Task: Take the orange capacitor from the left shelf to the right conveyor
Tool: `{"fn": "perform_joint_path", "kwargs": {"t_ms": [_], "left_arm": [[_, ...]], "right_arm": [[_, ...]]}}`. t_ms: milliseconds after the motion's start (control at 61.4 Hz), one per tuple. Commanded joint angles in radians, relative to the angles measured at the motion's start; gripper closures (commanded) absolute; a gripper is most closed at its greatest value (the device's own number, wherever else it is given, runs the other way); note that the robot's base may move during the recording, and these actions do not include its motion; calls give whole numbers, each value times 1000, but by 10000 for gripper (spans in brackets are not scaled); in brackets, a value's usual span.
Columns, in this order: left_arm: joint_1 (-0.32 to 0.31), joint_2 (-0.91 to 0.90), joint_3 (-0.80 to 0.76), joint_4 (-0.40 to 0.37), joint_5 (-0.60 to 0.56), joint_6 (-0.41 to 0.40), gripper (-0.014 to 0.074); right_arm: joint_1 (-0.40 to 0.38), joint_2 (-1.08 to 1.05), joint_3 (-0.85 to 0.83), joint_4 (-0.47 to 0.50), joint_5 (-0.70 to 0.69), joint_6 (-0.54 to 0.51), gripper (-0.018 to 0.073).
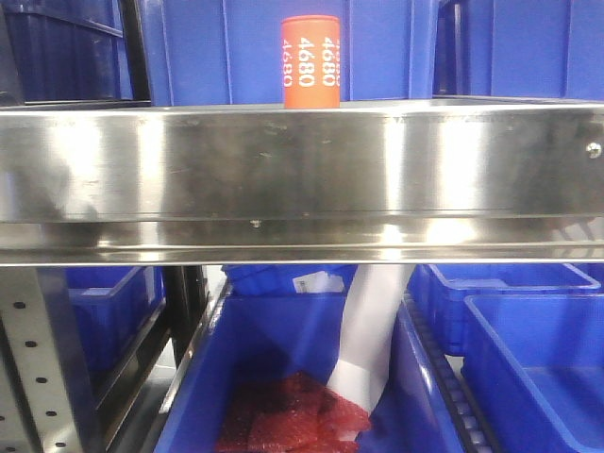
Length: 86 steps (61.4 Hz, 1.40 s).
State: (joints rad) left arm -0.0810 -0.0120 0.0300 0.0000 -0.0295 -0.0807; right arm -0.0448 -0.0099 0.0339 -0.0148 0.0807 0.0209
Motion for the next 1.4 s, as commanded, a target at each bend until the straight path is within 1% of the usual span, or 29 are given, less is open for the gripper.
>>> {"fn": "perform_joint_path", "kwargs": {"t_ms": [0,651,847,944,993,1026,1140,1205,1319,1384], "left_arm": [[-4,-19,-4,0,-84,0,701],[-4,-19,-4,0,-84,0,701],[-4,-19,-4,0,-84,0,701],[-4,-19,-4,0,-84,0,701],[-4,-19,-4,0,-84,0,701],[-4,-19,-4,0,-84,0,701],[-4,-19,-4,0,-84,0,701],[-4,-19,-4,0,-84,0,701],[-4,-19,-4,0,-84,0,701],[-4,-19,-4,0,-84,0,701]], "right_arm": [[-5,-21,0,-9,-89,-6,508],[-5,-21,0,-9,-91,-6,508],[-5,-21,0,-9,-156,-6,508],[-5,-21,0,-9,-249,-4,508],[-5,-21,-9,1,-284,12,508],[-5,-21,-23,15,-288,42,508],[-5,-18,-127,30,-205,121,508],[-5,-4,-212,30,-118,126,508],[-1,67,-367,30,-15,125,503],[11,135,-458,30,27,125,468]]}}
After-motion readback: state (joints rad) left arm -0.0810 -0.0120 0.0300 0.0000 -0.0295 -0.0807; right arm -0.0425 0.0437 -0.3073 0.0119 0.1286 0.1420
